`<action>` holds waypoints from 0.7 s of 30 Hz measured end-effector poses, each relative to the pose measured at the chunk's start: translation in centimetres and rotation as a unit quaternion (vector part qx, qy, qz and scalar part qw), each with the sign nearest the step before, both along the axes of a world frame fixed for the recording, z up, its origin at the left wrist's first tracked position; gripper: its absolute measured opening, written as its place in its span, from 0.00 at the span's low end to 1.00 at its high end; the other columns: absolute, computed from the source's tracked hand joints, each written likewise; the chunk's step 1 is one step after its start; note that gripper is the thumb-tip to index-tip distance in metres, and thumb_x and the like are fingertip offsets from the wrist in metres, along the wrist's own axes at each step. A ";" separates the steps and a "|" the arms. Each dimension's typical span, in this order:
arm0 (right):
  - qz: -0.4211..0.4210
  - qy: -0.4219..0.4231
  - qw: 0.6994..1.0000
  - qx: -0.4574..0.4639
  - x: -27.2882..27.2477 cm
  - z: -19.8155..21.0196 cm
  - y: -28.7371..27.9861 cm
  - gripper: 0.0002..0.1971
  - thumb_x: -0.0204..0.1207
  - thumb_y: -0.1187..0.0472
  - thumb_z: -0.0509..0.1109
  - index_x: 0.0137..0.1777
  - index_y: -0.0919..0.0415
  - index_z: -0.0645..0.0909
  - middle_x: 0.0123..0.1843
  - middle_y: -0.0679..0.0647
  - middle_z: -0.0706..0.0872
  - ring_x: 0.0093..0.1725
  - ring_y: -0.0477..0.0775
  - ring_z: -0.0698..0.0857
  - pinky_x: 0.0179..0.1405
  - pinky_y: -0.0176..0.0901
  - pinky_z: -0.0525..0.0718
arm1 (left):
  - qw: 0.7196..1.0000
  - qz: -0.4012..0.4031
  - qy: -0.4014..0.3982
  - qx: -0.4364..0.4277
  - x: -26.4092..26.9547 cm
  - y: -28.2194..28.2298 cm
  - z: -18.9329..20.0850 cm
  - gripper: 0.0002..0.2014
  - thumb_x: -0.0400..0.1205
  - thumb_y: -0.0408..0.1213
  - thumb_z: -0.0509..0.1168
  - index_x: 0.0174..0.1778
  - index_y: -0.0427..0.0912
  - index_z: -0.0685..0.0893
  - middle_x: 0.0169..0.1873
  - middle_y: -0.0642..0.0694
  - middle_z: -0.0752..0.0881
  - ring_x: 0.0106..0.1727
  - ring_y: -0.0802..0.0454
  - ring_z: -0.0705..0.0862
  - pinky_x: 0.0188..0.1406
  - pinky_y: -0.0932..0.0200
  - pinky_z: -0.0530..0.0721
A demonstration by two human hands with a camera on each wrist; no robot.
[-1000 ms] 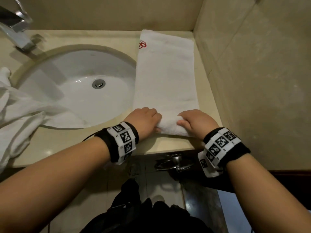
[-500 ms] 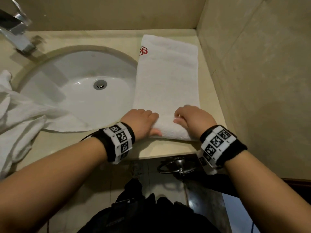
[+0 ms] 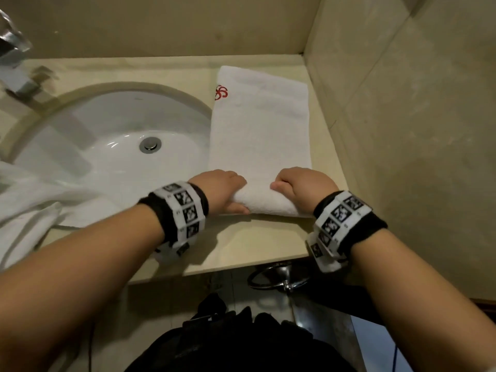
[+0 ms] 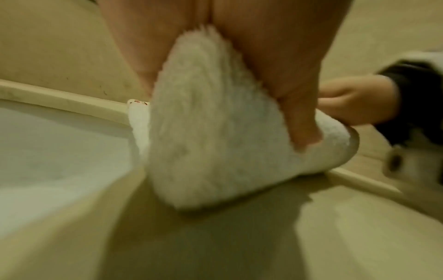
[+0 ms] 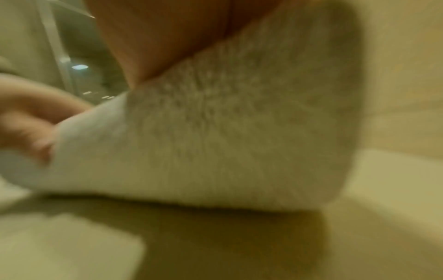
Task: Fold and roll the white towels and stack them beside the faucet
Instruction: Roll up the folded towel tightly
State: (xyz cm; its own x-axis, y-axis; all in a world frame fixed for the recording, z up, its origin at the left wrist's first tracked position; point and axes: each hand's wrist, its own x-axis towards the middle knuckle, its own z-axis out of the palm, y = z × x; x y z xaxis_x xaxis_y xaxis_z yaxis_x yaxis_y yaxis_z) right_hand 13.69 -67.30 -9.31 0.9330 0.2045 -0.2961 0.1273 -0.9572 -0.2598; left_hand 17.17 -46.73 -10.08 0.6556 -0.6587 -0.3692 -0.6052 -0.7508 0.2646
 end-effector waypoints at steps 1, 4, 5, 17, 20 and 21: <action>0.022 -0.057 0.998 -0.032 -0.5 0.0 0.0 0.20 0.78 0.42 0.56 0.58 0.55 0.79 0.55 0.56 0.84 0.51 0.59 0.80 0.45 0.48 0.70 | 0.999 -0.003 0.047 0.000 1.0 -0.2 0.3 0.27 0.75 0.61 0.63 0.62 0.45 0.75 0.59 0.44 0.81 0.57 0.45 0.80 0.56 0.54 0.77; 0.064 -0.105 0.989 -0.085 -2.2 -0.5 0.3 0.26 0.76 0.39 0.59 0.65 0.56 0.74 0.57 0.57 0.83 0.53 0.61 0.80 0.49 0.51 0.70 | 0.993 -0.008 0.117 0.009 2.8 -0.4 0.7 0.27 0.73 0.63 0.63 0.59 0.46 0.77 0.55 0.47 0.83 0.52 0.47 0.81 0.53 0.55 0.77; 0.053 -0.090 0.990 -0.094 -2.2 -0.7 0.3 0.25 0.76 0.39 0.58 0.65 0.55 0.74 0.56 0.56 0.83 0.53 0.60 0.80 0.49 0.50 0.70 | 0.995 -0.017 0.094 0.012 2.9 -0.4 0.6 0.28 0.73 0.64 0.62 0.59 0.46 0.76 0.55 0.47 0.83 0.53 0.47 0.81 0.53 0.54 0.78; 0.033 -0.176 0.983 -0.046 -0.2 -0.4 1.0 0.31 0.61 0.40 0.75 0.58 0.61 0.81 0.51 0.61 0.85 0.49 0.65 0.84 0.49 0.53 0.79 | 0.996 -0.050 0.058 0.055 7.3 -1.1 0.0 0.32 0.74 0.70 0.53 0.59 0.46 0.75 0.54 0.44 0.84 0.54 0.44 0.81 0.52 0.51 0.78; 0.013 -0.149 0.989 -0.014 0.3 -0.7 1.0 0.26 0.64 0.46 0.76 0.58 0.61 0.83 0.50 0.61 0.87 0.47 0.64 0.85 0.48 0.51 0.79 | 0.997 -0.068 -0.019 0.028 7.3 -1.0 -0.1 0.33 0.74 0.70 0.50 0.60 0.46 0.75 0.55 0.44 0.83 0.54 0.44 0.80 0.53 0.50 0.77; -0.012 -0.100 0.995 0.000 1.3 -0.4 1.0 0.23 0.69 0.46 0.72 0.61 0.58 0.81 0.53 0.60 0.86 0.51 0.63 0.84 0.50 0.49 0.77 | 0.993 -0.087 -0.082 -0.001 7.0 -0.7 -0.2 0.34 0.74 0.70 0.49 0.62 0.45 0.74 0.56 0.43 0.82 0.54 0.43 0.80 0.52 0.50 0.76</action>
